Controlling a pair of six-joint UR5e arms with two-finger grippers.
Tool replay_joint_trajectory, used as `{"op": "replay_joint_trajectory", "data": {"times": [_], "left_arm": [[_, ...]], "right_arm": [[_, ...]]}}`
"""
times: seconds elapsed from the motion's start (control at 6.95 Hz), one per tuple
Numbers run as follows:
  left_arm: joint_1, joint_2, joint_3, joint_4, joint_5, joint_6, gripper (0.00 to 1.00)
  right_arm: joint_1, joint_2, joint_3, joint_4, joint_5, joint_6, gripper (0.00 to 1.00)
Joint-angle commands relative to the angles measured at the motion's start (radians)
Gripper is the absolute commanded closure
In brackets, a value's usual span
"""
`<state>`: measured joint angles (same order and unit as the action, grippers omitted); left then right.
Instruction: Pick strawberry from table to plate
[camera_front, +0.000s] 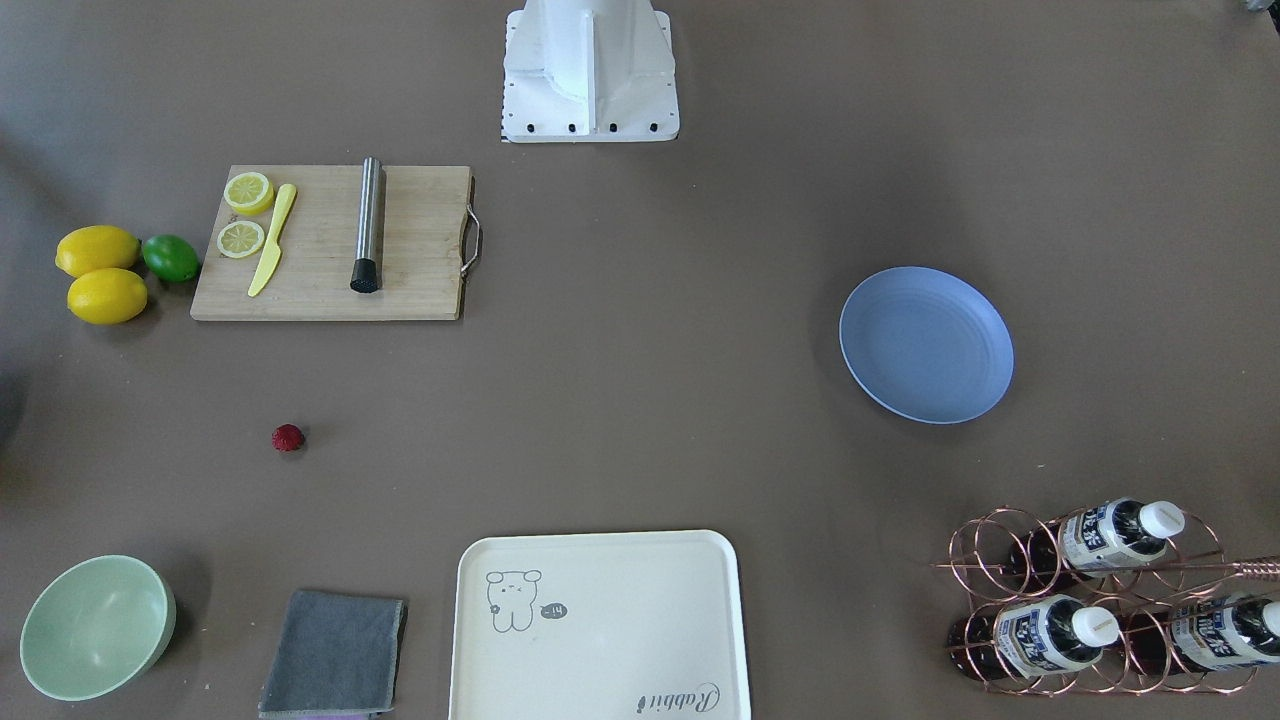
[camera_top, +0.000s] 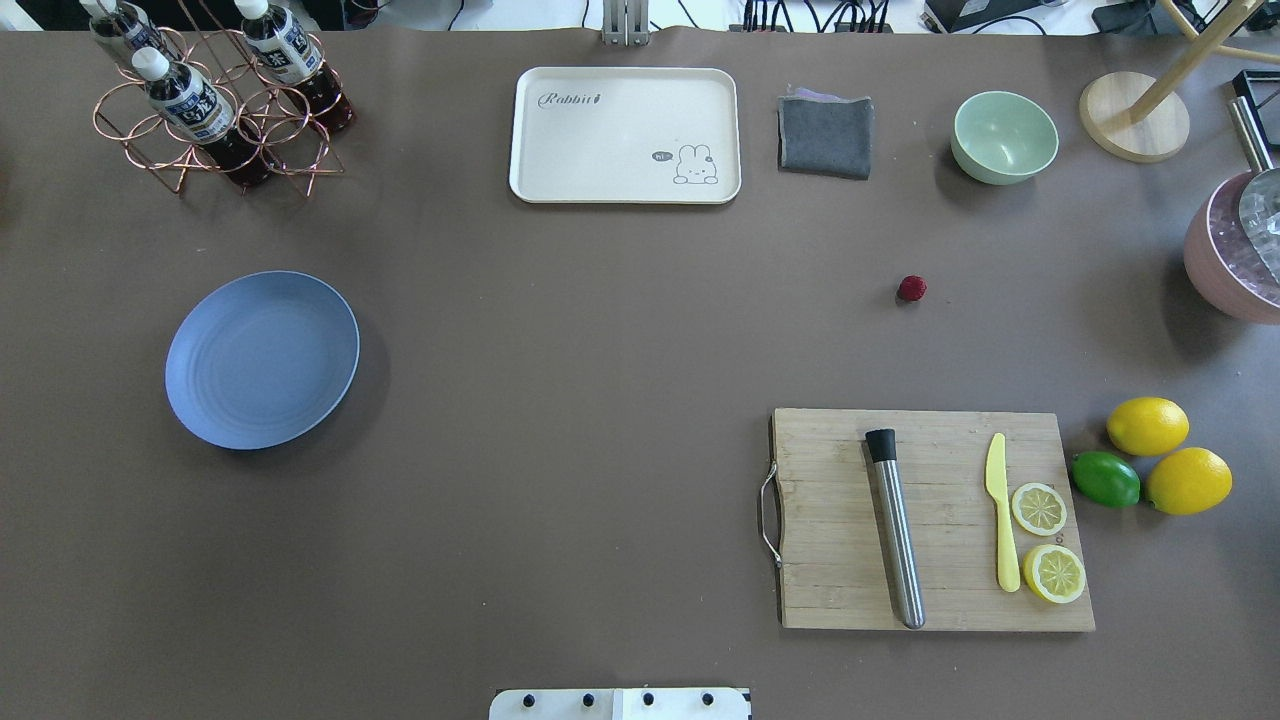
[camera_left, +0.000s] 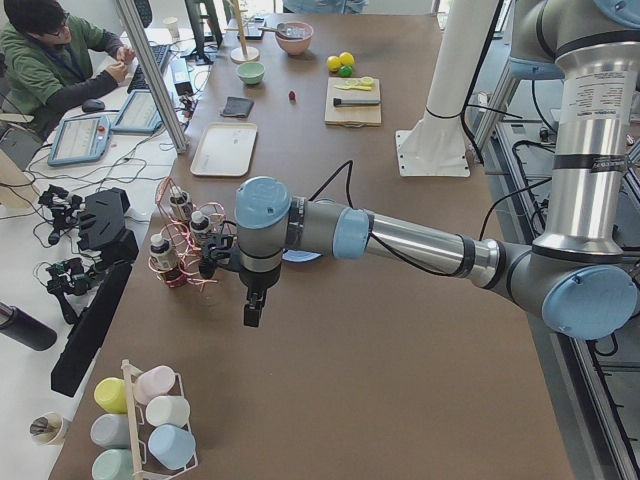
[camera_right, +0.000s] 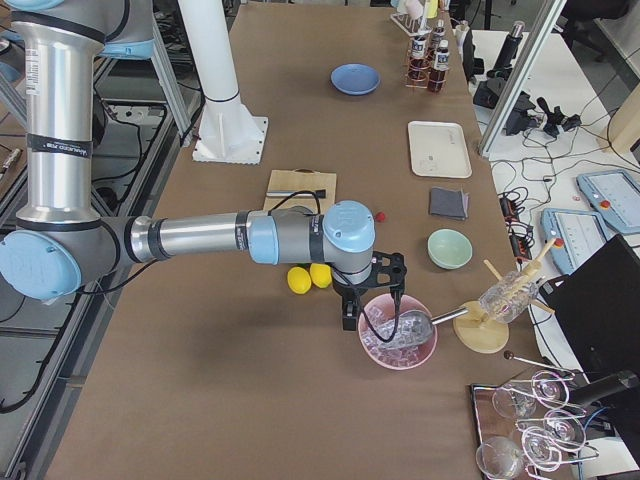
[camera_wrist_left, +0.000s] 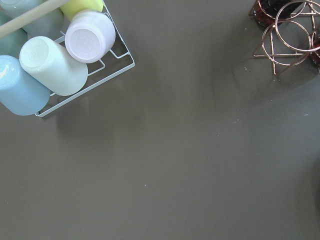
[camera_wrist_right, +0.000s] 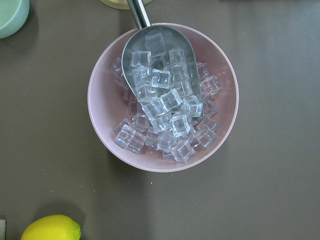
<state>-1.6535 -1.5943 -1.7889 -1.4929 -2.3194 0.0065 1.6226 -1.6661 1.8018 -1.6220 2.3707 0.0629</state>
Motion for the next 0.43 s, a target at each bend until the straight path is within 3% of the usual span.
{"op": "replay_joint_trajectory", "data": {"times": [0.0, 0.29], "left_arm": [[0.000, 0.005, 0.011, -0.001, 0.001, 0.001, 0.02], [0.000, 0.005, 0.006, -0.001, 0.002, 0.001, 0.02]], "right_arm": [[-0.001, 0.014, -0.006, 0.001, 0.001, 0.002, 0.00], [-0.001, 0.003, -0.007, 0.001, -0.007, 0.002, 0.00]]}}
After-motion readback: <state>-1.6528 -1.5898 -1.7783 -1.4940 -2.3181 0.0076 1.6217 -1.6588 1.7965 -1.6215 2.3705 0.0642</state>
